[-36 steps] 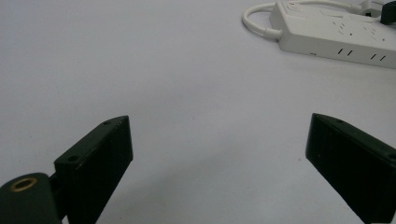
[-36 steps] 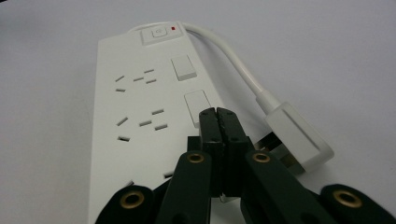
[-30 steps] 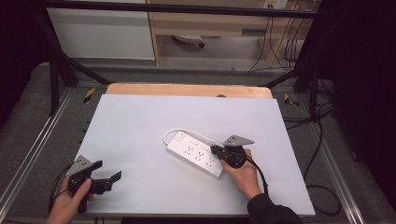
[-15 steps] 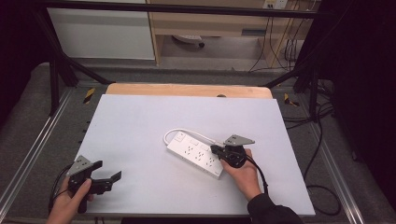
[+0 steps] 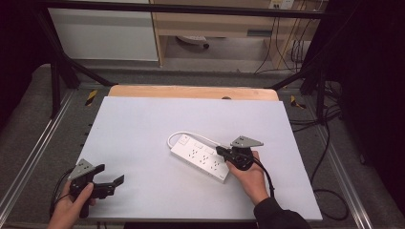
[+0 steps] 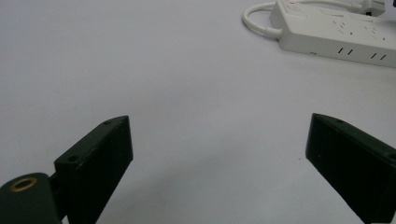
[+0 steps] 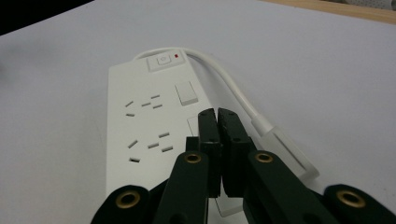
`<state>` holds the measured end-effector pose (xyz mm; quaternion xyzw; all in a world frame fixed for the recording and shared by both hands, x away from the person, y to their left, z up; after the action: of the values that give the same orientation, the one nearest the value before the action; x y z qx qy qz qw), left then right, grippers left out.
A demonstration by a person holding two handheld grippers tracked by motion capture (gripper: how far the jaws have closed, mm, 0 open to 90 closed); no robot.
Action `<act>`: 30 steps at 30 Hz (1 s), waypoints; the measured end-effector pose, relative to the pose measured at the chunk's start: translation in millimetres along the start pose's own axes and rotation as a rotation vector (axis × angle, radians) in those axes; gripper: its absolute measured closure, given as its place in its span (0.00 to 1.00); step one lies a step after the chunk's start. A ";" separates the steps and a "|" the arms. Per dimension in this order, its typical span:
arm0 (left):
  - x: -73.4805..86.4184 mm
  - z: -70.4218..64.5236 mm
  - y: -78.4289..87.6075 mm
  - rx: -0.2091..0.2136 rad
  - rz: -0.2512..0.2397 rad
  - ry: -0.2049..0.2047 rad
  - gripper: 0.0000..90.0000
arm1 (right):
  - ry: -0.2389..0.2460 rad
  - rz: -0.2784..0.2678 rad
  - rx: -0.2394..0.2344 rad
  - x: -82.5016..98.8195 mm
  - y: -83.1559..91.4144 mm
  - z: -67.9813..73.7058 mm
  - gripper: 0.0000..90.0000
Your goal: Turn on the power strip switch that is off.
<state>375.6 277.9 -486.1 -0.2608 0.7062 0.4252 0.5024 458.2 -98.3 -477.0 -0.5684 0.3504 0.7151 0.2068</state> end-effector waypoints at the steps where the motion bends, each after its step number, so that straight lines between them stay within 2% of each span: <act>1: 0.0 0.0 0.0 0.000 0.000 0.000 0.08 | 0.001 -0.004 -0.001 -1.7 0.4 0.3 0.99; 9: 0.0 0.1 -0.1 -0.001 -0.002 0.000 0.08 | -0.004 -0.025 -0.001 -10.7 2.4 -0.2 0.97; 21: 0.0 0.1 -0.1 -0.001 -0.002 0.000 0.08 | -0.011 -0.045 0.005 -22.4 7.5 -2.7 0.84; 30: 0.1 0.0 -0.1 0.000 -0.001 0.000 0.08 | -0.017 -0.052 0.012 -26.7 9.6 -5.4 0.68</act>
<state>375.6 277.8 -486.3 -0.2611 0.7061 0.4250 0.5026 462.3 -106.0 -449.5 -0.5698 0.3380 0.7122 0.2320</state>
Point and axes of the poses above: each handheld gripper's, and its own axes: y roughly backward along the jaws, x roughly out of its underside, z roughly to its left, the point moved 9 cm from there along -y, roughly forward along the jaws, and after that the axes turned 13 degrees about -z, right-handed, at the moved point
